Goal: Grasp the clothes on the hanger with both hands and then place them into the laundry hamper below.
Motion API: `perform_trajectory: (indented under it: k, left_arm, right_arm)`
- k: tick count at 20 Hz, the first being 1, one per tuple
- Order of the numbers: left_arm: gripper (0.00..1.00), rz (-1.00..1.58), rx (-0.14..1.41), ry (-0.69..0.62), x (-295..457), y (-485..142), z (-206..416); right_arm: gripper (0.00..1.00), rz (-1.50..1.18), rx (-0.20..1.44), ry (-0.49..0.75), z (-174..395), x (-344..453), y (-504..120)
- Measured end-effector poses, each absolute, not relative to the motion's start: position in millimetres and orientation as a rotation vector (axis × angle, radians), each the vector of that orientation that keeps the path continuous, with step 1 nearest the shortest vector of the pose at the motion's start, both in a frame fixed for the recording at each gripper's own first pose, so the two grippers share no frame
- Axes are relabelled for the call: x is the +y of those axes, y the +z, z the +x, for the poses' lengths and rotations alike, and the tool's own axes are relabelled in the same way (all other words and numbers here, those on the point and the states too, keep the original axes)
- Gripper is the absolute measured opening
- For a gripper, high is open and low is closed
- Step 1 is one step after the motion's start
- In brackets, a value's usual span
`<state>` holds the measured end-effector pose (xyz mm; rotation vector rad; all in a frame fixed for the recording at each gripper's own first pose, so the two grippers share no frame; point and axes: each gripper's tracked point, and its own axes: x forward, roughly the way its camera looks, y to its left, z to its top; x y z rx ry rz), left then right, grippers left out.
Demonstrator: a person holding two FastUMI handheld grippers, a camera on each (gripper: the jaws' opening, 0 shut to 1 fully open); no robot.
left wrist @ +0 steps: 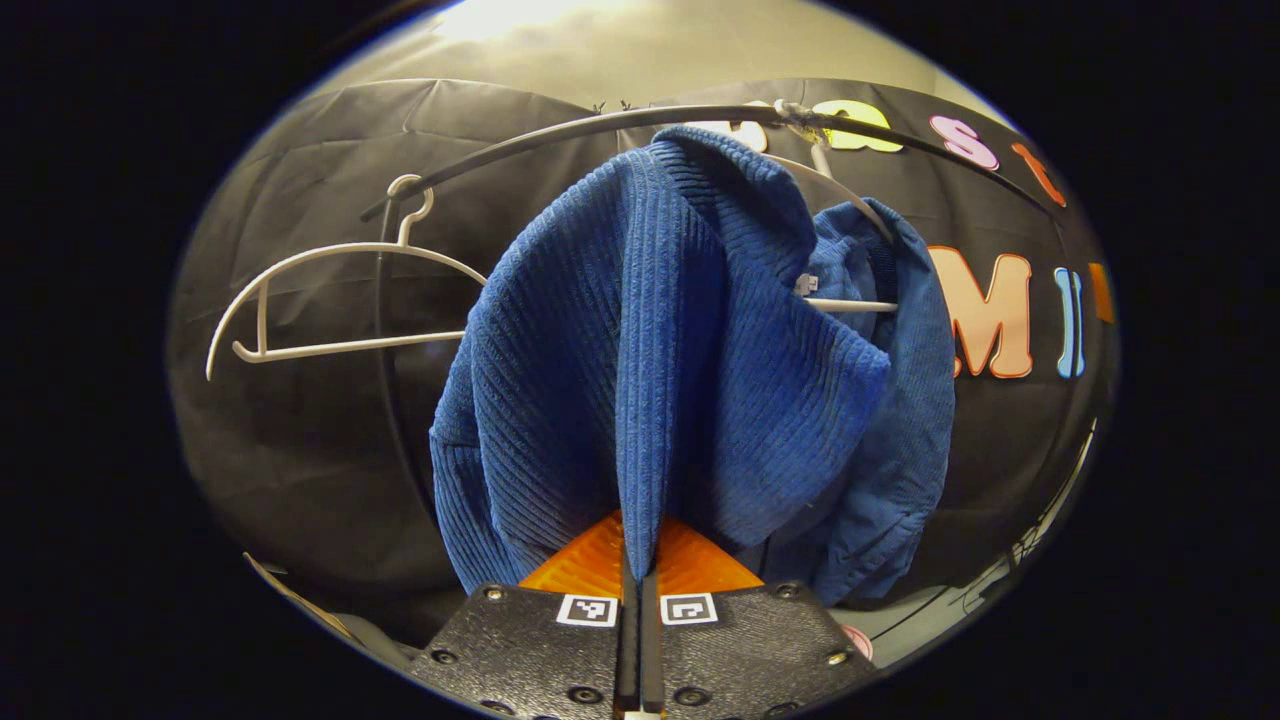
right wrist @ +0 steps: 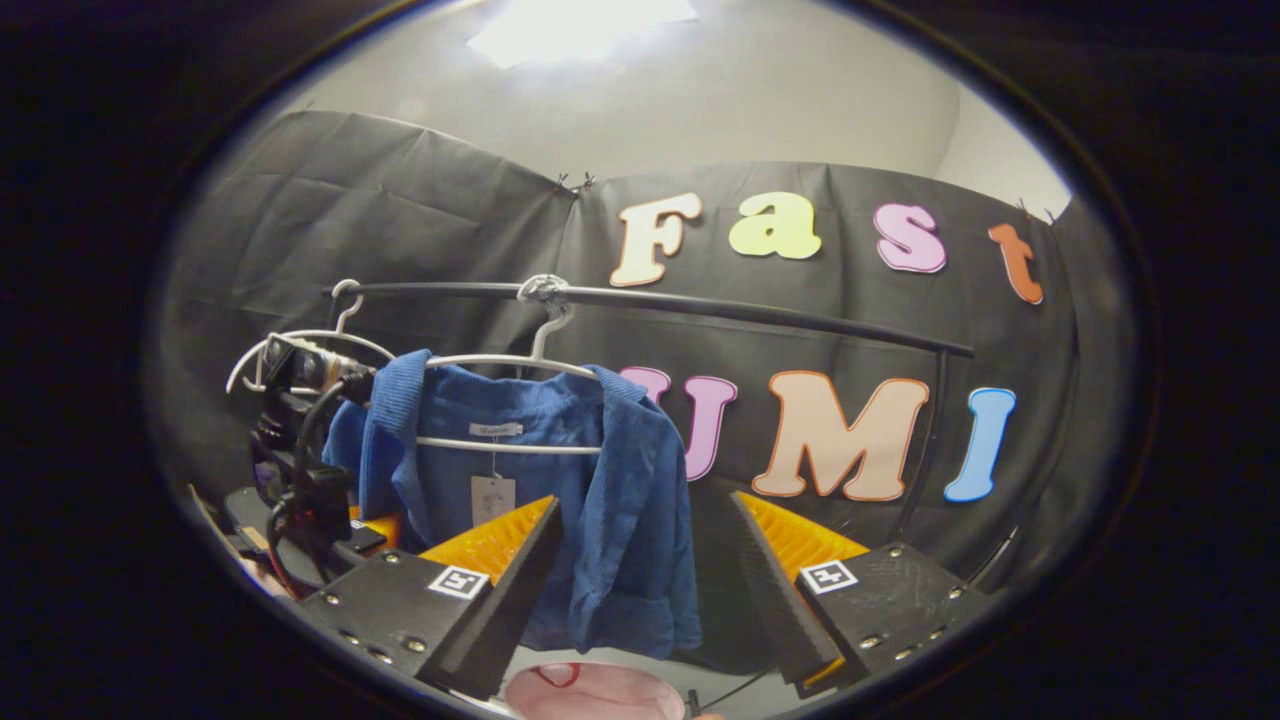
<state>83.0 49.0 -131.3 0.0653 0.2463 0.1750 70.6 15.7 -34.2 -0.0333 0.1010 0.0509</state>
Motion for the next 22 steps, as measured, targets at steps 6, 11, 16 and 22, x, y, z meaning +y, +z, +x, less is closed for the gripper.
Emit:
perform_trajectory:
  k: [6, 11, 16, 22]
  left_arm:
    - [0.0, 0.034, 0.247, 0.1, 47, -114, 70]
    - [0.0, 0.0, 0.246, 0.075, 58, -95, 54]
    - [0.01, 0.021, 0.244, 0.067, 68, -83, 41]
    - [0.0, 0.024, 0.235, 0.079, 78, -70, 34]
  right_arm:
    - [0.95, -0.041, 0.128, 0.098, 95, 31, -54]
    - [0.95, -0.029, 0.155, 0.138, 129, 50, -78]
    - [0.98, -0.012, 0.183, 0.133, 164, 63, -110]
    - [0.95, 0.014, 0.225, 0.07, 201, 63, -145]
